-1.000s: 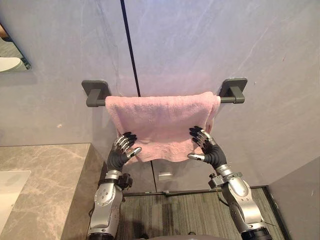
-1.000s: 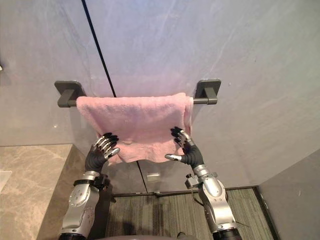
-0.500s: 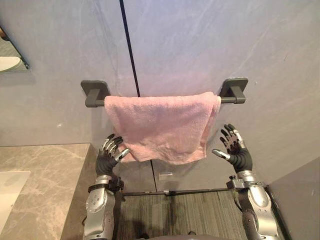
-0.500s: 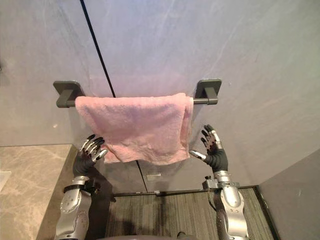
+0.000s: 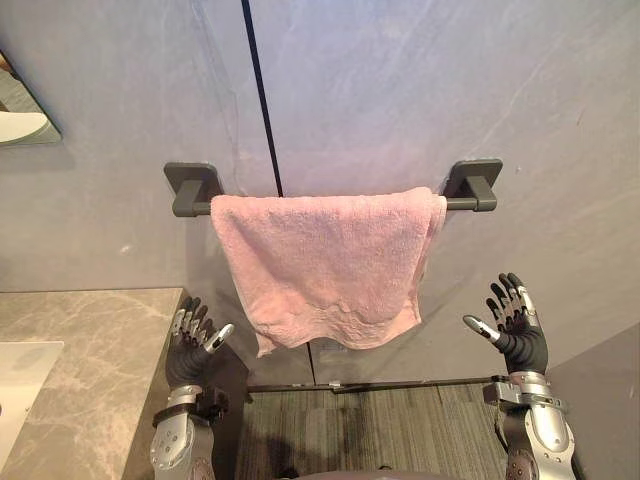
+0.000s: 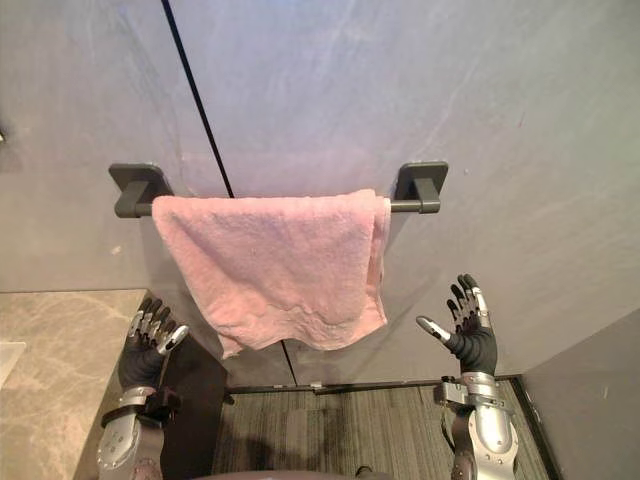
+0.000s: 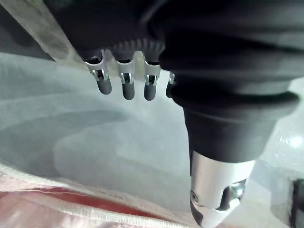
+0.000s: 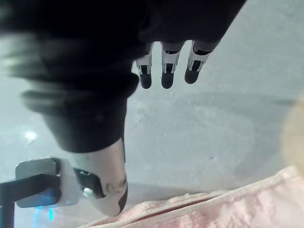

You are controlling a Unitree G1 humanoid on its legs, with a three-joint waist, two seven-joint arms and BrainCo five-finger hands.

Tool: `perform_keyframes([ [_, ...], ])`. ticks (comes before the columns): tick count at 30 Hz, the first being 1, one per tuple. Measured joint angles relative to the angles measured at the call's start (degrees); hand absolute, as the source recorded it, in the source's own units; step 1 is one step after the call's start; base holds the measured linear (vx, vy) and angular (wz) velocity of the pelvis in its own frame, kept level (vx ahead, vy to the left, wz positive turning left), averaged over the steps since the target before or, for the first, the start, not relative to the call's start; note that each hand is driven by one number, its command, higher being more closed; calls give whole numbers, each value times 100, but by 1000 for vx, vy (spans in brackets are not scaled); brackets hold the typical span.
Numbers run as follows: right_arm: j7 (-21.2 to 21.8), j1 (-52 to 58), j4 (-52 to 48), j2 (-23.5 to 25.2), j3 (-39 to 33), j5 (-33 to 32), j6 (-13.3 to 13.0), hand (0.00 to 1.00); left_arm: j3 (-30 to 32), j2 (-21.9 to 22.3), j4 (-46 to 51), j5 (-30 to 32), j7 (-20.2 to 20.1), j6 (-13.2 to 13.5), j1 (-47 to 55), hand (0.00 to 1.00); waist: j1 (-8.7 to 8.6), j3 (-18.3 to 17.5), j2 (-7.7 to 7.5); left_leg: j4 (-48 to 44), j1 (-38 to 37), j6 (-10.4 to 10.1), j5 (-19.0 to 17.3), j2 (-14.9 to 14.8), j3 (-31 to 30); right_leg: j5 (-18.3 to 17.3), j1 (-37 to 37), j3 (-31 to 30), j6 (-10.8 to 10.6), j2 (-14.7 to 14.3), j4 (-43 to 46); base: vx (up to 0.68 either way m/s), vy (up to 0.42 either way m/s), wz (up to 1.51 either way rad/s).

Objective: Organize washtable

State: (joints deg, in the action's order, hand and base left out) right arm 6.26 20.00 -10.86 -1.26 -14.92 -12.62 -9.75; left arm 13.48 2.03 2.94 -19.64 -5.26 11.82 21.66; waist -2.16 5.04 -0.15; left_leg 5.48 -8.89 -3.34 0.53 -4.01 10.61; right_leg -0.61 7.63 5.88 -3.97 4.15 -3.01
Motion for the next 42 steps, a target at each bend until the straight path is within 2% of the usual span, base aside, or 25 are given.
perform_keyframes([
  [4, -34, 142, 171, 29, 14, 274, 2, 0, -1, 12, -14, 8, -69, -11, 139, 0, 20, -34, 0, -1, -15, -2, -17, -23, 57, -100, -21, 14, -15, 13, 138, 0, -1, 1],
  [7, -74, 204, 719, 30, 33, 457, 15, 0, -1, 12, -214, 62, -71, -12, 137, 0, 106, -172, 0, -2, -40, -6, -58, -33, 94, -186, -87, 15, -16, 23, 270, 9, 0, -1],
  [13, -171, 207, 1984, 23, 30, 878, 159, 0, 0, 12, -1205, 593, -47, -76, 123, 0, 158, -184, -20, -245, -65, -7, -255, -39, 129, -389, -69, 21, -37, 104, 528, 0, 1, 1],
  [18, -258, 179, 2706, 18, 32, 1064, 254, 0, -35, -19, -1901, 1136, 56, -163, 83, 0, 191, -191, -21, -248, -84, -12, -269, -56, 165, -461, -92, 26, -29, 106, 674, 7, -7, -2],
  [22, -259, 181, 3272, 17, 35, 1329, 368, 0, -112, -42, -2515, 1403, 75, -206, 74, 0, 296, -197, -30, -244, -88, -14, -270, -61, 209, -488, -89, 28, -13, 107, 725, -37, -20, -4],
  [32, -294, 45, 4491, -96, 198, 1761, 408, 0, -219, -76, -4099, 1817, 290, -260, 20, 0, 303, -300, -20, -118, -152, -45, -241, -54, 192, -607, -185, 44, -9, 104, 879, -25, -11, 1],
  [42, -384, -300, 5265, -266, 253, 2369, 410, 0, -266, -348, -4754, 2043, 407, -254, -291, 0, 293, -261, -18, -27, -178, -56, -186, 33, -1, -607, -120, 169, -15, 97, 769, 17, -12, 6],
])
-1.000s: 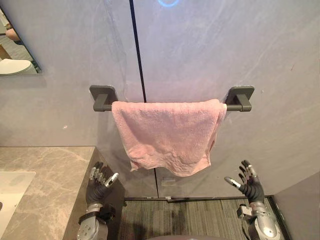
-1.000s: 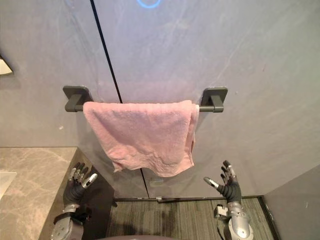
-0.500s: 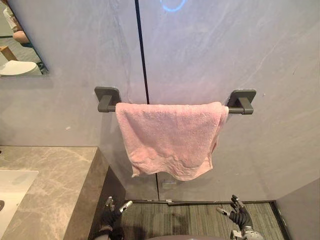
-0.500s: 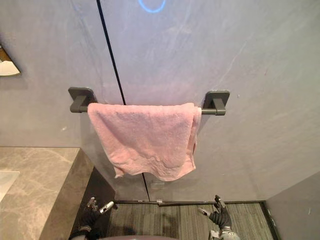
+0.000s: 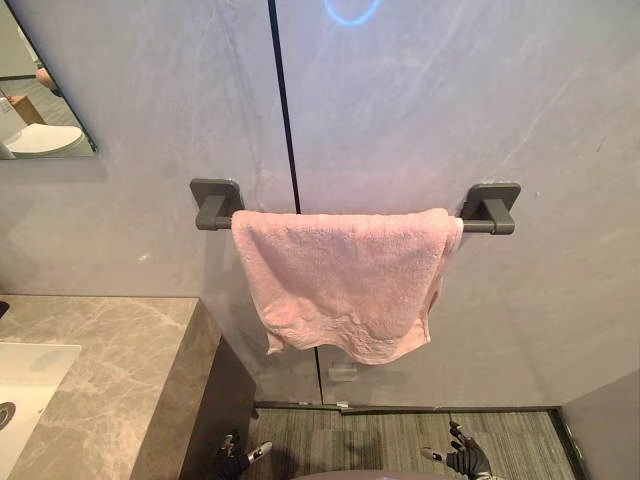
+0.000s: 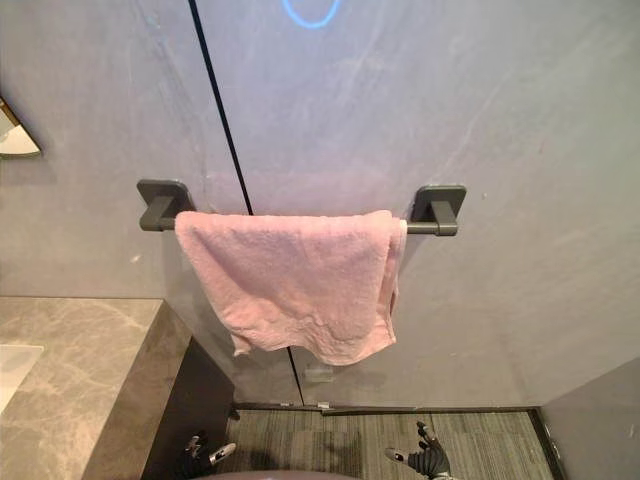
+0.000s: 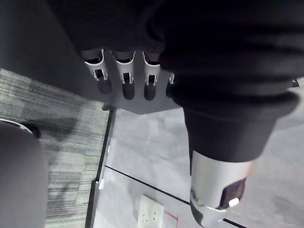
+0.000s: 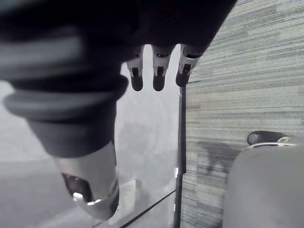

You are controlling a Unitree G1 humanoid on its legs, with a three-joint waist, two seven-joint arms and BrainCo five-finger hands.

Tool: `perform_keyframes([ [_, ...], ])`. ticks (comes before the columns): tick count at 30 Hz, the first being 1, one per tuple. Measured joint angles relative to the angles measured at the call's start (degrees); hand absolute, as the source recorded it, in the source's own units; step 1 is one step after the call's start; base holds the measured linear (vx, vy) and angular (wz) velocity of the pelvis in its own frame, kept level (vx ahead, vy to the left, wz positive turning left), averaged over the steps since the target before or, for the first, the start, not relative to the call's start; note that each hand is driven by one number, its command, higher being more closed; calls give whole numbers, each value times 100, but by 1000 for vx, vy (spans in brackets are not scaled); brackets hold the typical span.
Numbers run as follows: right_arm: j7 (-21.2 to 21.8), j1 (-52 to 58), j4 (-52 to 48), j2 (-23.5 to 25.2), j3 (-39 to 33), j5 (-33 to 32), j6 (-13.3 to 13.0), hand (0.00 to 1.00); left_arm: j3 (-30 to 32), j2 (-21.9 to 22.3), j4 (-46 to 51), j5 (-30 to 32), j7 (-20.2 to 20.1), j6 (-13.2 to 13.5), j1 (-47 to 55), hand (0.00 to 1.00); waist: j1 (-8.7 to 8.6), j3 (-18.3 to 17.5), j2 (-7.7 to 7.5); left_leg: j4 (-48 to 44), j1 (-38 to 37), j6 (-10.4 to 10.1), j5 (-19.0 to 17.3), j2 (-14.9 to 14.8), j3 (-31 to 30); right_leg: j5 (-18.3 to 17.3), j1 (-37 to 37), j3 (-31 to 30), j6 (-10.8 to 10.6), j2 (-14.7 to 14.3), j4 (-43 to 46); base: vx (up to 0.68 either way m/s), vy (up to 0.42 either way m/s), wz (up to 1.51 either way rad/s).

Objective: Organize washtable

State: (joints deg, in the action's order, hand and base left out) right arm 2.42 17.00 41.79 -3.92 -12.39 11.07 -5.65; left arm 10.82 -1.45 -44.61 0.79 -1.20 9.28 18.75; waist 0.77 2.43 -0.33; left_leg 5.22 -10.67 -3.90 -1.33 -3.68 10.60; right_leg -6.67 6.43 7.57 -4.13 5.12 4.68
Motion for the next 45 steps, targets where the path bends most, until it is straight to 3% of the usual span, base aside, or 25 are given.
perform_keyframes([
  [14, -101, -193, 178, -230, 53, 75, -1, 0, 3, -105, -56, 16, 16, 7, -7, 0, 15, 281, -28, -4, 9, -5, -11, -17, 89, -15, -122, -143, 11, -27, 96, -26, -13, -4],
  [18, -94, -420, -119, -177, 483, 115, -2, 0, -12, -213, 212, 15, 33, 4, -197, 0, 11, 632, -189, -801, 680, 9, -317, -47, 237, -442, -1051, -600, -59, 74, 1403, -86, -41, -23],
  [21, -94, -363, -279, -160, 620, 139, 47, 0, -143, -212, 320, 15, 56, 2, -489, 0, -2, 717, -151, -1417, 1173, 13, -540, -244, -20, -509, -1335, -1329, -70, -105, 1979, -48, -31, 41],
  [22, -88, -280, -309, -112, 665, 133, 68, 0, -205, -219, 439, 9, 66, 5, -554, 0, -12, 734, -145, -1617, 1341, -6, -574, -255, -237, -738, -1472, -1506, -22, -82, 2516, -15, -86, 91],
  [24, -84, -80, -476, -6, 671, 128, 120, 0, -245, -214, 576, -9, 95, 7, -658, 0, 7, 663, -307, -2002, 1631, -108, -649, -227, -670, -967, -1488, -1879, -80, 32, 3447, 19, -237, 109],
  [26, -87, -67, -646, 9, 705, 120, 121, 0, -225, -218, 607, -15, 133, 2, -627, 0, 31, 574, -443, -2378, 1987, -141, -635, -253, -861, -1165, -1437, -2270, -285, 95, 3601, -44, -354, 77],
  [27, -92, -214, -770, -57, 704, 109, 120, 0, -216, -205, 603, -38, 159, -3, -629, 0, 40, 539, -469, -2540, 2219, -276, -550, -384, -930, -1292, -1466, -2345, -254, -119, 3500, -160, -372, 30],
  [28, -102, -362, -823, -146, 779, 67, 120, 0, -218, -62, 603, -86, 210, -4, -606, 0, 172, 562, -268, -2448, 2246, -392, -452, -566, -936, -1303, -1436, -2354, -247, -331, 3313, -183, -339, 13],
  [30, -116, -411, -1087, -280, 834, 4, 110, 0, -243, 125, 632, -174, 277, 15, -520, 0, 333, 545, -170, -2240, 2306, -497, -189, -725, -1007, -1680, -1284, -2229, -144, -398, 2936, -205, -319, 18],
  [31, -126, -434, -1195, -279, 864, -35, 100, 0, -297, 131, 686, -259, 300, 21, -546, 0, 327, 550, -154, -2141, 2415, -596, -10, -741, -1163, -1912, -1256, -1982, 136, -424, 2826, -218, -349, 67],
  [32, -130, -464, -1207, -291, 889, -53, 88, 0, -340, 133, 683, -288, 321, 17, -587, 0, 289, 583, -99, -2055, 2469, -593, 136, -764, -1292, -1947, -1276, -1838, 194, -471, 2837, -257, -338, 130],
  [33, -150, -480, -1150, -338, 903, -74, 74, 0, -469, 135, 683, -313, 370, 17, -633, 0, 156, 645, 24, -1690, 2511, -527, 585, -831, -1501, -1881, -1278, -1367, 314, -580, 2814, -226, -254, 125],
  [34, -163, -490, -1097, -354, 900, -74, 74, 0, -512, 140, 680, -375, 374, 18, -626, 0, 149, 665, 54, -1450, 2477, -518, 832, -862, -1499, -1828, -1273, -1218, 408, -618, 2764, -301, -270, 147],
  [35, -239, -590, -934, -431, 885, -75, 73, 0, -626, 151, 647, -497, 383, 12, -641, 0, 144, 702, 100, -1133, 2442, -564, 1106, -928, -1294, -1671, -1278, -828, 674, -649, 2635, -279, -207, 115],
  [37, -287, -669, -748, -429, 815, -80, 103, 0, -638, 127, 635, -524, 380, 9, -634, 0, 135, 737, 38, -1685, 2496, -563, 788, -762, -1005, -1567, -1297, -481, 823, -507, 2536, -265, -190, 105],
  [38, -331, -683, -713, -441, 775, -84, 111, 0, -630, 77, 639, -522, 379, 13, -638, 0, 116, 787, -50, -2271, 2501, -427, 418, -587, -853, -1446, -1314, -307, 869, -347, 2497, -218, -148, 76],
  [40, -338, -724, -701, -479, 772, -92, 111, 0, -633, 83, 638, -522, 373, 9, -621, 0, 97, 764, -6, -2981, 2274, -374, -217, -535, -517, -1130, -1324, -70, 892, -249, 2157, -189, -83, 68],
  [41, -338, -751, -665, -480, 767, -94, 111, 0, -633, 86, 638, -521, 370, 9, -609, 0, 73, 757, 11, -3059, 2142, -374, -354, -536, -456, -1051, -1308, 2, 902, -244, 2063, -138, -10, 56],
  [43, -336, -781, -516, -432, 741, -95, 112, 0, -632, 84, 635, -522, 367, 7, -570, 0, -3, 747, 37, -3055, 1527, -374, -722, -554, -261, -881, -1176, 224, 904, -234, 1833, -141, 44, 61],
  [45, -339, -757, -369, -324, 504, -104, 120, 0, -691, 90, 630, -509, 360, 7, -664, 0, -119, 669, 142, -1804, 752, -315, -714, -532, 150, -691, -1043, 603, 794, -233, 1498, -174, 106, 108],
])
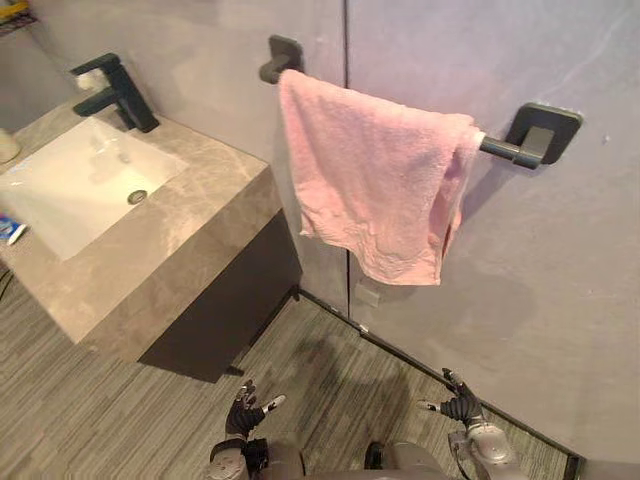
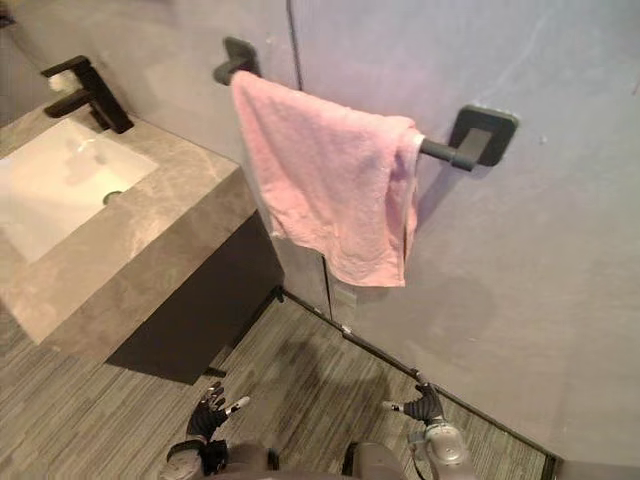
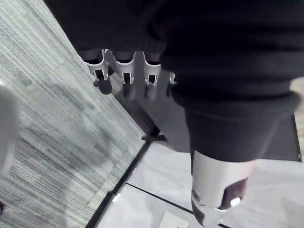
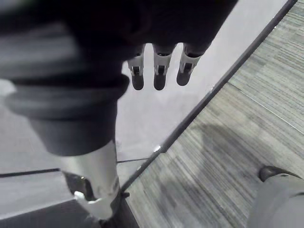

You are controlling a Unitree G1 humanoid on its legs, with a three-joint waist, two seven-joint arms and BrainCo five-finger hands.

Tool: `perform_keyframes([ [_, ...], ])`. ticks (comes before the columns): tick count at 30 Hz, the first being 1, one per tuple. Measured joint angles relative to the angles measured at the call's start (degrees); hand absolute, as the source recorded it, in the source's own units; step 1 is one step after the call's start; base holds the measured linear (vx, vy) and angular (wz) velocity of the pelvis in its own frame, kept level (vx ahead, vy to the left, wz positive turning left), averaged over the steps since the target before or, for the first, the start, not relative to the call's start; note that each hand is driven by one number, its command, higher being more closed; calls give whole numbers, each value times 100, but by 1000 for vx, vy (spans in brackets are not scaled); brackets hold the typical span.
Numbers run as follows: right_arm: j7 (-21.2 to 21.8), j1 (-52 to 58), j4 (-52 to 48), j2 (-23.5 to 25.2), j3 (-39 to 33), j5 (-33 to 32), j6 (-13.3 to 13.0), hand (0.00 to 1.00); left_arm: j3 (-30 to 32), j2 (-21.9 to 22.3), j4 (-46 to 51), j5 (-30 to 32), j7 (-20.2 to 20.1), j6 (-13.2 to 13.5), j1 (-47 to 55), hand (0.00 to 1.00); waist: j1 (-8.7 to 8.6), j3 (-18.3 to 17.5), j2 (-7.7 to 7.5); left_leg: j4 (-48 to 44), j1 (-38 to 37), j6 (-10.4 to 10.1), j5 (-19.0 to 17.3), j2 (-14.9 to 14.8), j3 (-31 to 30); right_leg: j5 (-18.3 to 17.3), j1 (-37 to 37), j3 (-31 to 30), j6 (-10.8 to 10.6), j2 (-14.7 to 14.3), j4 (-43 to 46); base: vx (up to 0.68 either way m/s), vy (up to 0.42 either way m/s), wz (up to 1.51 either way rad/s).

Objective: Organize washtable

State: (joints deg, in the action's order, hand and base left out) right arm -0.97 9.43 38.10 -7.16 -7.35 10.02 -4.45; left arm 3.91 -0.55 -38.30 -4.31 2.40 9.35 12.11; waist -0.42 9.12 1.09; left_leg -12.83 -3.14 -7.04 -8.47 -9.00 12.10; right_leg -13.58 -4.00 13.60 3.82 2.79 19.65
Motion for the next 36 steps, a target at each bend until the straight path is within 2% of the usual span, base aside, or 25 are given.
perform_keyframes([
  [1, -6, 3, 113, -2, -170, -40, 2, 0, -3, 14, -7, 14, -6, 1, -51, 0, -130, -152, 243, 1043, -254, -30, 214, 17, 69, 219, -6, 237, -119, -119, -365, -181, 149, 97],
  [3, -8, -72, 249, 42, -213, -43, 24, 0, 11, -85, -55, 52, -1, -11, -97, 0, -104, -165, 222, 1360, -270, 49, 454, 57, 32, 504, 62, 273, -191, -127, -723, -175, 168, 41],
  [4, -15, -72, 313, 89, -224, -48, 33, 0, 16, -154, -59, 56, 2, -17, -65, 0, -99, -168, 222, 1346, -265, 90, 476, 96, -24, 717, 232, 298, -253, -136, -1036, -133, 126, 13],
  [7, -12, 26, 364, 192, -207, -46, 48, 0, 16, -255, -81, 66, -5, -18, 33, 0, -87, -198, 212, 1286, -280, 159, 475, 202, -96, 931, 488, 325, -349, -65, -1341, -131, 117, 12],
  [13, -14, 41, 411, 236, -163, -43, 60, 0, 21, -295, -342, 239, -112, -38, 118, 0, -53, -208, 200, 1303, -250, 257, 582, 311, -207, 1109, 579, 412, -367, -25, -1528, -77, 40, 11],
  [14, -17, 38, 497, 234, -126, -43, 60, 0, 22, -293, -333, 275, -112, -38, 133, 0, -61, -204, 140, 1264, -146, 265, 621, 332, -362, 1107, 572, 591, -370, 15, -1518, -47, -7, 47],
  [16, -25, 12, 542, 228, -113, -43, 61, 0, 21, -291, -269, 275, -113, -25, 105, 0, -63, -182, 134, 1101, 146, 284, 662, 373, -584, 1103, 474, 843, -373, 88, -1449, -90, -1, 79],
  [18, -44, -152, 571, 196, -123, -58, 72, 0, 7, -297, -177, 233, -93, -23, 34, 0, -48, -96, 86, 862, 687, 269, 983, 463, -696, 1088, 234, 1292, -356, 336, -1251, -131, 33, 120],
  [19, -66, -229, 615, 186, -125, -101, 73, 0, -33, -286, -62, 184, -86, -18, 27, 0, -42, -18, 1, 780, 860, 235, 1113, 538, -505, 1112, 174, 1608, -318, 557, -1221, -171, 70, 138],
  [20, -123, -298, 632, 145, -122, -104, 75, 0, -161, -284, -40, 104, -87, -23, 15, 0, -41, 64, -13, 296, 1006, 449, 909, 370, 47, 1113, 221, 1876, -319, 675, -1186, -150, 91, 121],
  [21, -153, -305, 635, 105, -125, -101, 76, 0, -201, -278, -37, 57, -89, -24, 20, 0, -28, 88, -54, 83, 1000, 538, 794, 258, 305, 1117, 269, 1990, -325, 743, -1177, -114, 140, 117],
  [22, -164, -304, 635, 76, -130, -98, 75, 0, -213, -259, -38, 28, -90, -30, 62, 0, -42, 93, -61, -196, 887, 619, 614, -10, 765, 1147, 405, 2255, -375, 893, -1169, -52, 159, 94],
  [23, -170, -301, 638, 51, -140, -98, 75, 0, -213, -254, -38, 24, -91, -30, 68, 0, -56, 94, -64, -269, 812, 611, 594, -150, 1009, 1174, 460, 2383, -424, 972, -1169, -100, 246, 121],
  [25, -229, -341, 783, -136, -150, -97, 58, 0, -212, -234, -37, 23, -85, -27, 6, 0, -175, 41, 9, -285, 608, 593, 578, -657, 2037, 1298, 493, 2892, -692, 1278, -1227, -106, 322, 125],
  [26, -244, -337, 794, -159, -190, -97, 61, 0, -212, -231, -40, 23, -85, -22, -18, 0, -202, 12, 70, -126, 619, 523, 573, -740, 2205, 1375, 497, 2989, -780, 1315, -1272, -35, 401, 126],
  [27, -261, -309, 843, -199, -307, -99, 61, 0, -209, -213, -62, 21, -83, -25, -113, 0, -201, -81, 271, 477, 501, 17, 718, -701, 2265, 1560, 479, 3194, -918, 1323, -1321, 6, 446, 109],
  [28, -257, -334, 1018, -48, -396, -104, 114, 0, -189, -357, -84, 20, -67, -24, -239, 0, -164, -44, 54, 582, 529, 208, 830, -377, 2130, 1752, 500, 3136, -916, 1516, -1417, -2, 431, 101],
  [29, -228, -318, 1028, 51, -371, -102, 114, 0, -180, -467, -79, 20, -63, -14, -247, 0, -153, -49, -30, 474, 618, 300, 736, -279, 2026, 1777, 555, 3157, -951, 1582, -1483, 22, 383, 85],
  [30, -219, -328, 1059, 247, -369, -102, 117, 0, -164, -660, -82, 24, -63, -18, -239, 0, -131, -40, -185, 50, 804, 410, 480, -201, 1865, 1894, 678, 3203, -1104, 1737, -1533, 35, 340, 75],
  [31, -203, -328, 1057, 348, -341, -105, 116, 0, -147, -780, -87, 25, -64, -19, -213, 0, -81, -46, -213, -472, 993, 496, 168, -213, 1736, 1936, 798, 3207, -1093, 1815, -1524, 39, 346, 66],
  [32, -195, -328, 1054, 362, -336, -104, 114, 0, -146, -810, -91, 26, -63, -19, -207, 0, -48, -47, -197, -731, 1077, 538, 13, -204, 1654, 1955, 853, 3194, -1075, 1848, -1479, 13, 440, 58],
  [33, -168, -336, 1054, 335, -338, -112, 116, 0, -146, -823, -100, 31, -60, -16, -202, 0, -18, -41, -126, -1068, 1253, 626, -305, -203, 1452, 1940, 867, 2984, -1027, 1968, -1181, -8, 381, 60],
  [34, -152, -347, 1052, 305, -340, -140, 118, 0, -152, -818, -108, 37, -55, -17, -183, 0, -17, -10, -85, -1207, 1301, 688, -499, -130, 1299, 1849, 798, 2597, -779, 2116, -763, -19, 465, 85],
  [35, -144, -326, 1040, 294, -338, -164, 118, 0, -189, -816, -106, 38, -47, -17, -123, 0, -27, 2, -110, -1167, 1235, 779, -621, 96, 1086, 1616, 500, 1736, -195, 2334, -1, 15, 287, 95],
  [36, -130, -290, 1039, 327, -331, -196, 118, 0, -206, -820, -101, 39, -42, -18, -87, 0, -70, 33, -106, -1114, 1187, 832, -640, 217, 883, 1280, 214, 900, -185, 2254, 599, 74, 228, 114],
])
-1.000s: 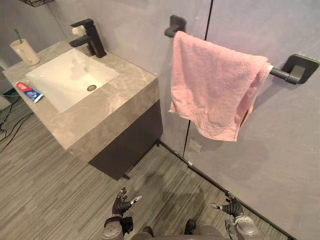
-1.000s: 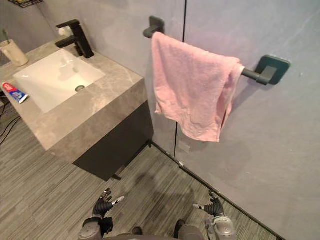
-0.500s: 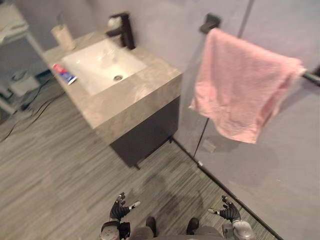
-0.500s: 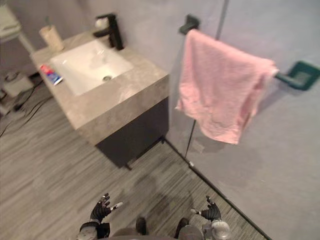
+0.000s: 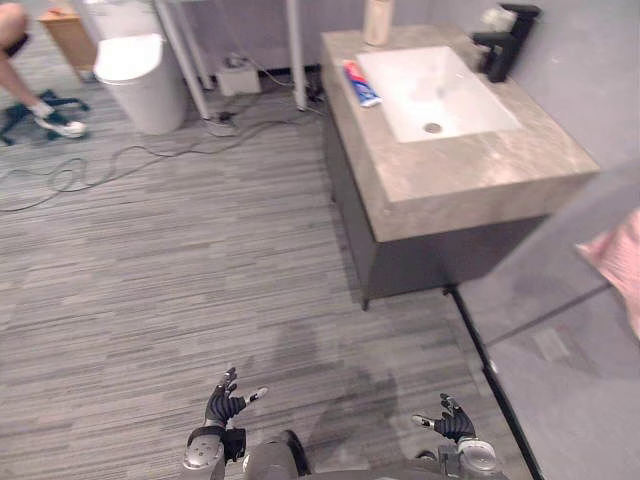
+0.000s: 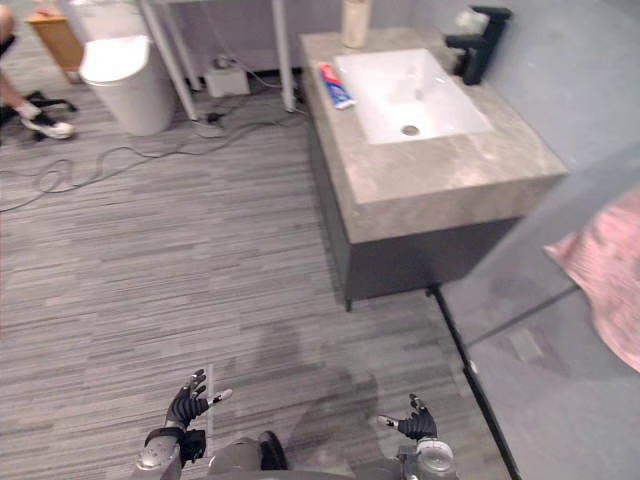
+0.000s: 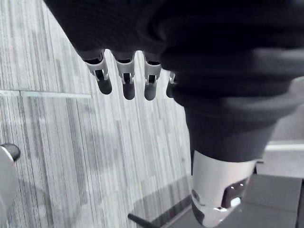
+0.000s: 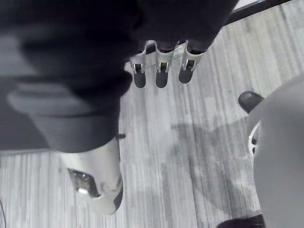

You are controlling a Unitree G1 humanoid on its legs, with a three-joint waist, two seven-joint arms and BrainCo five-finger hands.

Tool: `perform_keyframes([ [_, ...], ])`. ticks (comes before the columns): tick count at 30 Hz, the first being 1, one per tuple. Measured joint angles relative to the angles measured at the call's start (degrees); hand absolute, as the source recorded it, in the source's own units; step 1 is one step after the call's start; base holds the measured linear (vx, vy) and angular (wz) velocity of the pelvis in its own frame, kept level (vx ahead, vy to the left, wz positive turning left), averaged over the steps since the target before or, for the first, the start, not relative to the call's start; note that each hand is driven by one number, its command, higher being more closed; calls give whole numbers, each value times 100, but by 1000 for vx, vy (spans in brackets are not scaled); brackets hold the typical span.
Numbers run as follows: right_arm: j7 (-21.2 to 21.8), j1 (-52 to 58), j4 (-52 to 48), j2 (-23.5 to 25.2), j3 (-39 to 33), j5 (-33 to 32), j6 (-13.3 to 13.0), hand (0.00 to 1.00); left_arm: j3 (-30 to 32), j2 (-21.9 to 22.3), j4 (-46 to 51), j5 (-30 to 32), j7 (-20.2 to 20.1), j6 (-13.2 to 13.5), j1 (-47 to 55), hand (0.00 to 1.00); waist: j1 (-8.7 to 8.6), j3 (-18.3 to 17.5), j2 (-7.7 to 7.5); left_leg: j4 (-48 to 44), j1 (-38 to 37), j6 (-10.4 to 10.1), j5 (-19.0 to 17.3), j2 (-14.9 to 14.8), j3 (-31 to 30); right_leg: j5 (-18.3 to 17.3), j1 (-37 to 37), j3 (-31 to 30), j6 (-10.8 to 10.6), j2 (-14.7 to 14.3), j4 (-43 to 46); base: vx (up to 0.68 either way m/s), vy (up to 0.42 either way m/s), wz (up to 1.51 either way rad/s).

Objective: Organize washtable

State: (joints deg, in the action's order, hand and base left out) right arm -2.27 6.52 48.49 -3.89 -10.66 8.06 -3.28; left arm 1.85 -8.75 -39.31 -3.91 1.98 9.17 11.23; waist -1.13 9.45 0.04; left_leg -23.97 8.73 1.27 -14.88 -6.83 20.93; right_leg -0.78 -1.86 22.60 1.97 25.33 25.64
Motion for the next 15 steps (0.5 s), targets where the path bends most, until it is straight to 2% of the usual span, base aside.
perform_keyframes([
  [1, 15, 45, -1, 73, 12, -88, 0, 0, -3, -26, 2, 0, 2, 0, 44, 0, -30, 48, -160, 106, -91, 114, 0, 210, -235, -618, -208, -849, -166, -371, 578, 126, 100, 97],
  [2, 15, 41, -3, 115, 33, -105, -1, 0, 10, -103, 2, 0, 12, -3, 76, 0, -29, 77, -285, 151, -139, 150, -17, 328, -311, -848, -268, -1039, -73, -544, 702, 152, 52, 89],
  [3, 20, 66, -3, 132, 58, -153, 0, 0, 20, -131, -10, 1, 29, -33, 134, 0, -24, 122, -436, 223, -238, 196, -13, 462, -377, -1320, -406, -1070, 48, -658, 1028, 130, 27, 50],
  [4, 19, 79, -4, 125, 59, -178, -1, 0, 18, -112, -11, 1, 39, -64, 152, 0, -22, 156, -445, 240, -278, 210, -15, 479, -415, -1464, -503, -1081, -68, -744, 1143, 130, 9, 39],
  [5, 12, 45, -36, 121, 84, -199, -7, 0, 3, -84, -11, 1, 55, -129, 123, 0, -43, 231, -419, 313, -356, 213, -16, 475, -515, -1654, -727, -1015, -256, -976, 1214, 133, 13, 27],
  [7, 1, 49, -114, 95, 167, -293, -35, 0, -6, -24, -12, 0, 55, -133, 5, 0, -152, 323, -354, 455, -488, 206, -19, 433, -696, -1715, -1069, -885, -362, -1395, 1046, 174, 1, 47],
  [8, -9, 98, -166, 32, 169, -322, -37, 0, -27, 23, -26, 13, 54, -131, -167, 0, -208, 387, -288, 543, -605, 156, -48, 366, -867, -1675, -1371, -895, -408, -1744, 684, 207, -28, 59],
  [10, -10, 193, -169, 8, 155, -336, -39, 0, -29, 79, -92, 24, 58, -126, -289, 0, -303, 415, -256, 684, -757, 69, -91, 340, -1077, -1489, -1566, -1011, -535, -1935, 162, 237, -60, 77],
  [11, -13, 350, -238, 36, 100, -396, -69, 0, -34, 87, -127, 46, 57, -123, -339, 0, -355, 405, -279, 791, -907, -44, -151, 364, -1188, -1285, -1582, -1146, -488, -1936, -196, 358, -144, 95],
  [12, -5, 493, -265, 45, 33, -422, -81, 0, -14, 80, -141, 135, 58, -118, -345, 0, -388, 388, -298, 772, -1066, -195, -294, 377, -1301, -1107, -1632, -1288, -336, -1914, -75, 508, -227, 81],
  [14, -5, 612, -268, 50, -15, -444, -72, 0, 63, 65, -137, 173, 67, -108, -227, 0, -408, 297, -341, 713, -1246, -401, -455, 282, -1360, -947, -1606, -1338, -171, -1955, 237, 533, -243, 44],
  [15, -9, 643, -338, 50, -29, -471, -72, 0, 104, 89, -137, 187, 78, -113, -107, 0, -416, 294, -155, 181, -1189, -640, -575, 65, -1276, -1027, -1507, -1251, -15, -2121, 337, 577, -245, 19],
])
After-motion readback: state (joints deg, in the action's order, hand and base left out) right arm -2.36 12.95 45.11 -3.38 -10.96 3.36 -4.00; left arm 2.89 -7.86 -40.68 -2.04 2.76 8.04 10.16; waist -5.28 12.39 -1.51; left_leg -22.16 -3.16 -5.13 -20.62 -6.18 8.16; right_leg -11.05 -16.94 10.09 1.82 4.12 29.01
